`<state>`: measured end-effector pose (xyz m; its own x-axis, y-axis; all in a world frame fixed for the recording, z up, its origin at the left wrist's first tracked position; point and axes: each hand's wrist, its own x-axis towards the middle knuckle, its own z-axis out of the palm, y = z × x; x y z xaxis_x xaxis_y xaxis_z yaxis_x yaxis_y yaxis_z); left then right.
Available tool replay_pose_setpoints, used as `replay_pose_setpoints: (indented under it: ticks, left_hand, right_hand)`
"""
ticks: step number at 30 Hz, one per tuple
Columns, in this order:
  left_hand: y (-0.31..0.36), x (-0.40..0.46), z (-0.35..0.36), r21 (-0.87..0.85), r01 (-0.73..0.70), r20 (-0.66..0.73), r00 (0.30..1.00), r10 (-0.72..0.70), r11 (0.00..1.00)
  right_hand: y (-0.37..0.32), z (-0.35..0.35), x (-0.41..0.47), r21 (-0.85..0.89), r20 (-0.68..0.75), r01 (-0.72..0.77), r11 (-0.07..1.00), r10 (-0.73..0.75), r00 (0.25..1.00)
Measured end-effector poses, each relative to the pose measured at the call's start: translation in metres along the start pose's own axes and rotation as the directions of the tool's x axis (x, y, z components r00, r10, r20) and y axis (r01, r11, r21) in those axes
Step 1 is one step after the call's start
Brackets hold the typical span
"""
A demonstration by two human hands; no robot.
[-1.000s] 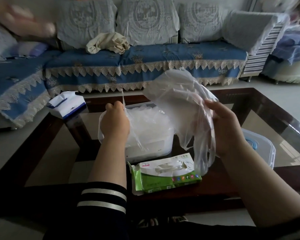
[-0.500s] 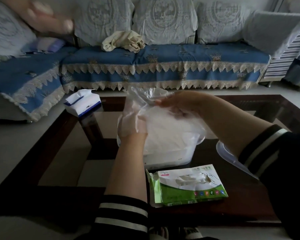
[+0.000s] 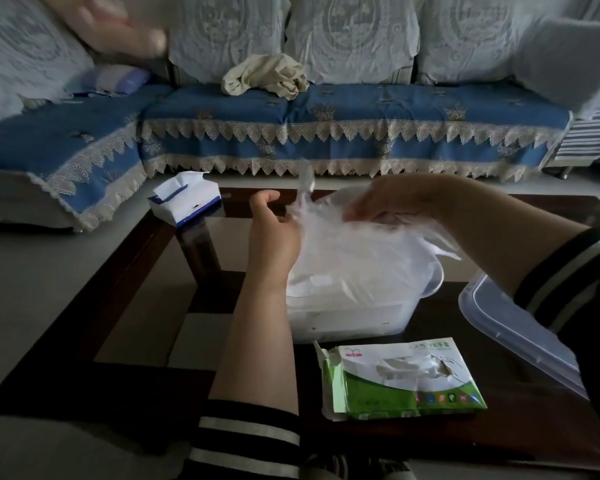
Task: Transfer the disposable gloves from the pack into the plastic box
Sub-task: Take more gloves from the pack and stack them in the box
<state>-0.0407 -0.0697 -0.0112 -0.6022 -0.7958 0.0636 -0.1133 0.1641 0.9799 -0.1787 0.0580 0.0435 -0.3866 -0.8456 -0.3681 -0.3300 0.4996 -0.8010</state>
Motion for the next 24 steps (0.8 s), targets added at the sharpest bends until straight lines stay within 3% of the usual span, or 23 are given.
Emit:
replay_pose_setpoints:
  ticks: [3, 7, 12, 17, 24]
  left_hand:
    - [-0.009, 0.001, -0.005, 0.221, -0.092, -0.015, 0.995, 0.097, 0.971]
    - [-0.015, 0.002, -0.005, 0.581, -0.221, 0.138, 0.975, 0.172, 0.784]
    - [-0.015, -0.004, 0.006, 0.782, -0.256, 0.301, 0.954, 0.016, 0.567]
    - [-0.02, -0.01, 0.016, 0.86, -0.319, 0.372, 0.926, -0.062, 0.399]
    - [-0.017, -0.009, 0.019, 0.857, -0.371, 0.425, 0.902, -0.083, 0.356]
  right_hand:
    - [0.007, -0.005, 0.002, -0.284, -0.16, -0.086, 0.955, 0.041, 0.986]
    - [0.014, -0.005, 0.015, -0.502, -0.309, -0.156, 0.85, -0.008, 0.951]
    - [0.022, 0.004, 0.032, -0.743, -0.223, -0.134, 0.655, -0.054, 0.973]
    - [0.029, -0.007, 0.013, -0.754, -0.31, -0.158, 0.638, -0.132, 0.942]
    - [0.036, -0.056, -0.031, -0.685, -0.434, -0.27, 0.677, -0.082, 0.897]
